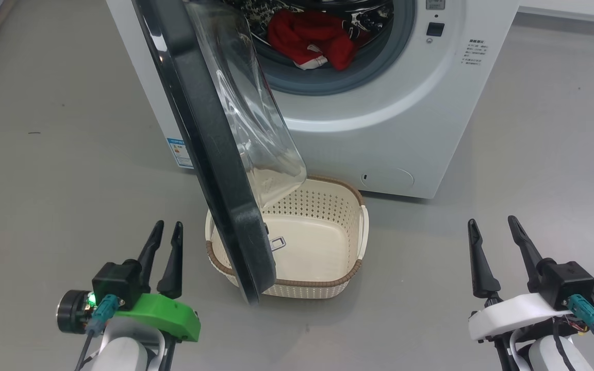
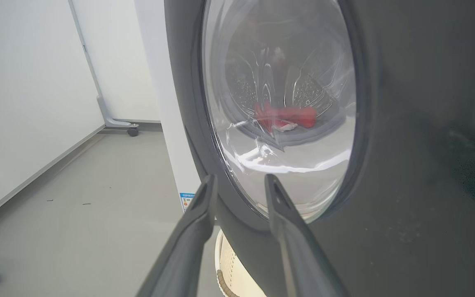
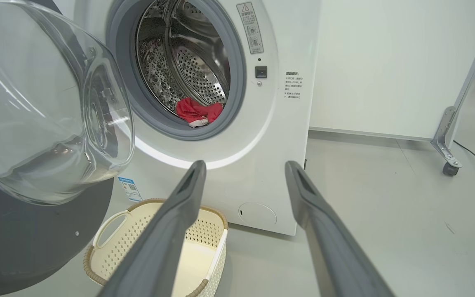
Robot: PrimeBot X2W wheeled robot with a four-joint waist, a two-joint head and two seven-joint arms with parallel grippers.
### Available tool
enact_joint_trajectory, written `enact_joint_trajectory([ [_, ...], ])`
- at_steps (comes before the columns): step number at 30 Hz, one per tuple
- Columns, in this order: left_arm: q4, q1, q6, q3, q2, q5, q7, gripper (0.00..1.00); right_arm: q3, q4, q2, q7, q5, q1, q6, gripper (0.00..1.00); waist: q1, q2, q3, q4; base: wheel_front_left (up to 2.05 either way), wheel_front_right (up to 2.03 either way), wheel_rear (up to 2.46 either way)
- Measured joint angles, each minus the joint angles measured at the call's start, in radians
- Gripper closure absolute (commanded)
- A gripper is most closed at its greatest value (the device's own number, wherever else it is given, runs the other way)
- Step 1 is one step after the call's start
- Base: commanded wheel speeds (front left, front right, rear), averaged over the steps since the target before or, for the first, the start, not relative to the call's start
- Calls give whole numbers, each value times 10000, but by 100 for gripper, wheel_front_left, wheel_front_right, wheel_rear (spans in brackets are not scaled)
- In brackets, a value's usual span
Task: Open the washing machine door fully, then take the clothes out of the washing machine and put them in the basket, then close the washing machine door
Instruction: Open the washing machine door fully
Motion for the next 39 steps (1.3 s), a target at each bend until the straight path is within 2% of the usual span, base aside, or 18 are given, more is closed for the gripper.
enact_joint_trajectory([
  [8, 59, 70, 13, 0, 0, -2, 0, 100, -184, 58, 186, 0, -105, 199, 171, 0, 0, 0, -132, 1, 0, 0, 0],
  [16, -537, 95, 111, 259, 0, -4, 0, 100, -301, 107, 270, 0, -253, 212, 293, 0, 0, 0, -187, 16, 0, 0, 0],
  [22, -1879, 32, 201, 616, 4, 19, -2, 100, -412, 125, 370, 0, -326, 247, 431, 0, 0, 0, -247, 15, 0, 0, 0],
  [23, -2543, -141, 228, 692, 2, 52, -2, 100, -462, 128, 389, 0, -345, 286, 433, 0, 0, 0, -266, 20, 0, 0, 0],
  [24, -2543, -141, 228, 692, 2, 52, -2, 100, -462, 128, 389, 0, -345, 286, 433, 0, 0, 0, -266, 20, 0, 0, 0],
  [30, -4870, -964, 182, 637, 4, 295, -58, 100, -568, 144, 456, 0, -447, 365, 527, 0, 0, 0, -293, 56, 0, 0, 0],
  [34, -6115, -1244, -105, 144, 6, 290, -61, 100, -585, 155, 516, 0, -520, 365, 608, 0, 0, 0, -299, 52, 0, 0, 0],
  [39, -6907, -1256, -683, -911, 13, 161, -61, 100, -591, 178, 573, 0, -621, 364, 696, 0, 0, 0, -306, -27, 0, 0, 0],
])
